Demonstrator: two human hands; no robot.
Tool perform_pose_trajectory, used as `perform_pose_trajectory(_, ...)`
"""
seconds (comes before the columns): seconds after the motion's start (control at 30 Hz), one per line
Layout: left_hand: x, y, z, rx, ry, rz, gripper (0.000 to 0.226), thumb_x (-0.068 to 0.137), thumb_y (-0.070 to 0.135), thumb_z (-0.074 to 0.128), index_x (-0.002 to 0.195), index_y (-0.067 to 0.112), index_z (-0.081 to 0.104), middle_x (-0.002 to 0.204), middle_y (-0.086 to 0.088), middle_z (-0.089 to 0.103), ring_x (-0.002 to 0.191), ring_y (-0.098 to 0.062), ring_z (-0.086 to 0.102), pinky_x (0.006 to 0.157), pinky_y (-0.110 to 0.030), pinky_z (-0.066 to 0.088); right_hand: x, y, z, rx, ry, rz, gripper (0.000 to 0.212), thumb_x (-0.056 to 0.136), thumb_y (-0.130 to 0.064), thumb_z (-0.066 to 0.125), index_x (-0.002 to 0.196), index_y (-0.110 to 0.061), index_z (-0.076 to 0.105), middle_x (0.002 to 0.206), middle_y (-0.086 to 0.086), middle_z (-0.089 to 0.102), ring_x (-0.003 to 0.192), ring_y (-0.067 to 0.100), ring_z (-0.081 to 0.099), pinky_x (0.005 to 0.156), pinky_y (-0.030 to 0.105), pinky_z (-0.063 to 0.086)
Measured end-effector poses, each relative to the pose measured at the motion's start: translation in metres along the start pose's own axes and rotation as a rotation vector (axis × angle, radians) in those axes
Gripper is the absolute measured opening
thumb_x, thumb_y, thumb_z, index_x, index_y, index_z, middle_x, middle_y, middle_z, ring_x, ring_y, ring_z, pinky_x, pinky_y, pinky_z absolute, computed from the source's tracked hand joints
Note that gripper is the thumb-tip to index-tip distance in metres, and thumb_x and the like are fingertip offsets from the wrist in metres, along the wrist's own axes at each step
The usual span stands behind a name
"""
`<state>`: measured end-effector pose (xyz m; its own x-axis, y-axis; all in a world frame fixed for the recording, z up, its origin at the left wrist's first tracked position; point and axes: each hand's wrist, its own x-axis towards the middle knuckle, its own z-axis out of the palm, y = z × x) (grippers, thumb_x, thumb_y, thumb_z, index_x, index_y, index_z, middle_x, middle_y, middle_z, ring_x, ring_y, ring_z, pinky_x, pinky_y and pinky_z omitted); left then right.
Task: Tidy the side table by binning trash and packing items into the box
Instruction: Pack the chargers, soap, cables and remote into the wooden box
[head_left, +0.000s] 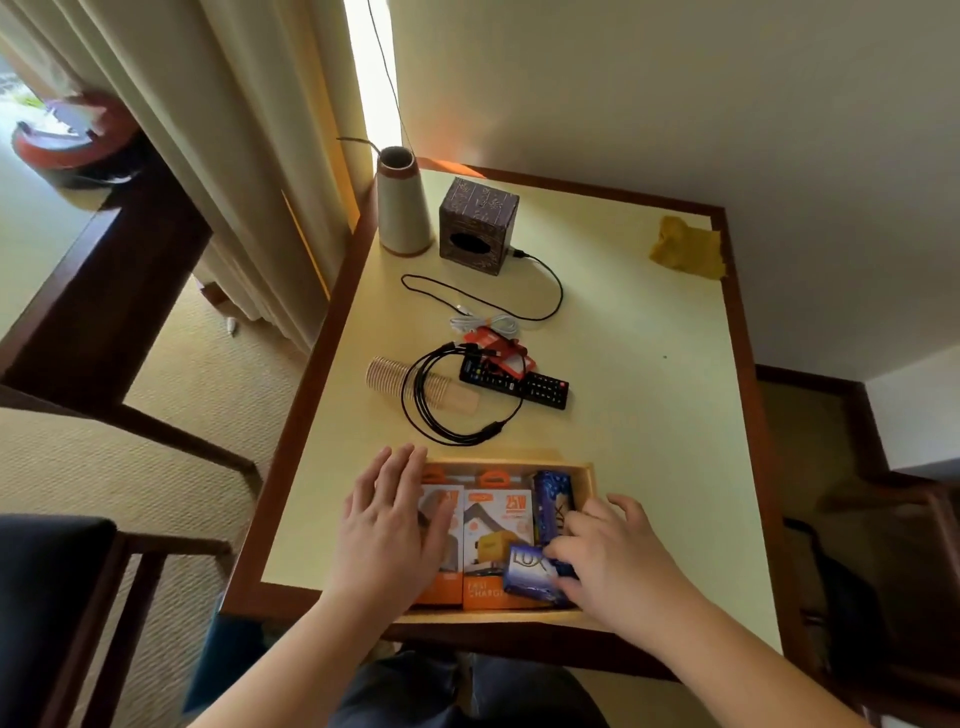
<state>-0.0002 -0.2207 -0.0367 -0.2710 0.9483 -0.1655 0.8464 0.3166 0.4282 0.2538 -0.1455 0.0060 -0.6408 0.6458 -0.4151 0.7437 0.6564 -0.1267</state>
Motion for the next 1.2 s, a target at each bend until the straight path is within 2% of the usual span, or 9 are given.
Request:
perform_pose_trajectory(0.13,0.001,-0.002,0.001,-0.023,-0.001,0.009,0.075,0.103,0.068,0.032,0.165,0.028,0.018,0.171,0.008,0.019,0.158,-0.013,-0.001,0.125,-0.039,0.01,0.004,-0.006,-0.01,-0.034,-0.071,0.02,0.036,0.095,-0.048,0.065,0.127,-0.034,0.068,0.132,-0.005,0.058,0.13,0.02,0.046,0.117,0.056,0.025)
perform_pose_trajectory(0.3,0.001,-0.003,0.002,-0.015,-0.002,0.024,0.076,0.103,0.069,0.029,0.165,0.026,0.019,0.171,0.005,0.021,0.159,-0.016,0.003,0.126,-0.043,0.017,0.01,-0.016,-0.018,-0.03,-0.104,0.059,0.05,0.094,-0.059,0.059,0.139,-0.037,0.056,0.135,-0.007,0.051,0.131,0.019,0.042,0.12,0.055,0.018)
perform_pose_trajectory(0.53,0.002,-0.002,0.006,-0.018,0.022,0.016,0.074,0.103,0.068,0.032,0.164,0.026,0.024,0.169,0.006,0.027,0.158,-0.015,0.006,0.123,-0.039,0.014,0.012,-0.01,-0.022,0.039,-0.226,0.038,0.045,0.09,-0.049,0.07,0.132,-0.038,0.058,0.134,-0.011,0.063,0.13,0.019,0.046,0.122,0.059,0.01)
perform_pose_trajectory(0.63,0.001,-0.001,0.006,0.009,0.027,0.014,0.073,0.103,0.066,0.035,0.163,0.025,0.027,0.168,0.006,0.029,0.157,-0.015,0.007,0.122,-0.038,0.015,0.016,-0.01,-0.029,0.04,-0.212,-0.008,0.038,0.092,-0.053,0.066,0.127,-0.036,0.062,0.126,-0.011,0.066,0.125,0.017,0.052,0.122,0.057,0.014)
perform_pose_trajectory(0.73,0.002,0.0,0.005,0.002,0.018,0.005,0.075,0.101,0.069,0.036,0.162,0.024,0.029,0.167,0.006,0.03,0.157,-0.015,0.009,0.123,-0.043,0.022,0.024,-0.002,-0.04,0.191,-0.045,-0.009,0.032,0.096,-0.06,0.057,0.117,-0.037,0.066,0.109,-0.02,0.066,0.105,0.004,0.056,0.112,0.043,0.033)
perform_pose_trajectory(0.8,0.002,0.001,0.004,-0.016,0.01,-0.01,0.078,0.099,0.071,0.037,0.162,0.026,0.03,0.167,0.007,0.029,0.157,-0.015,0.009,0.123,-0.045,0.023,0.034,0.011,-0.049,0.269,0.095,0.025,0.031,0.097,-0.061,0.053,0.111,-0.038,0.068,0.097,-0.024,0.066,0.094,-0.002,0.056,0.101,0.036,0.038)
perform_pose_trajectory(0.93,0.002,0.005,0.003,-0.015,0.024,-0.003,0.084,0.095,0.078,0.035,0.162,0.027,0.028,0.168,0.008,0.026,0.157,-0.014,0.007,0.122,-0.042,0.017,0.066,0.046,-0.061,0.442,0.297,0.116,0.015,0.096,-0.044,0.06,0.1,-0.035,0.071,0.086,-0.024,0.064,0.083,-0.004,0.059,0.088,0.033,0.047)
perform_pose_trajectory(1.07,0.002,0.005,0.005,-0.006,0.036,-0.007,0.088,0.093,0.084,0.03,0.163,0.031,0.022,0.171,0.011,0.019,0.159,-0.01,0.0,0.124,-0.04,0.009,0.108,0.068,-0.064,0.561,0.309,0.193,0.011,0.099,-0.029,0.064,0.089,-0.029,0.07,0.085,-0.015,0.067,0.078,0.002,0.06,0.066,0.021,0.044)
perform_pose_trajectory(1.2,0.001,0.005,0.005,0.008,0.036,-0.013,0.085,0.094,0.082,0.032,0.163,0.033,0.024,0.17,0.011,0.022,0.159,-0.01,0.001,0.124,-0.041,0.01,0.154,0.074,-0.06,0.564,0.255,0.181,0.009,0.098,-0.028,0.065,0.096,-0.025,0.073,0.092,-0.009,0.07,0.085,0.012,0.064,0.067,0.024,0.046)
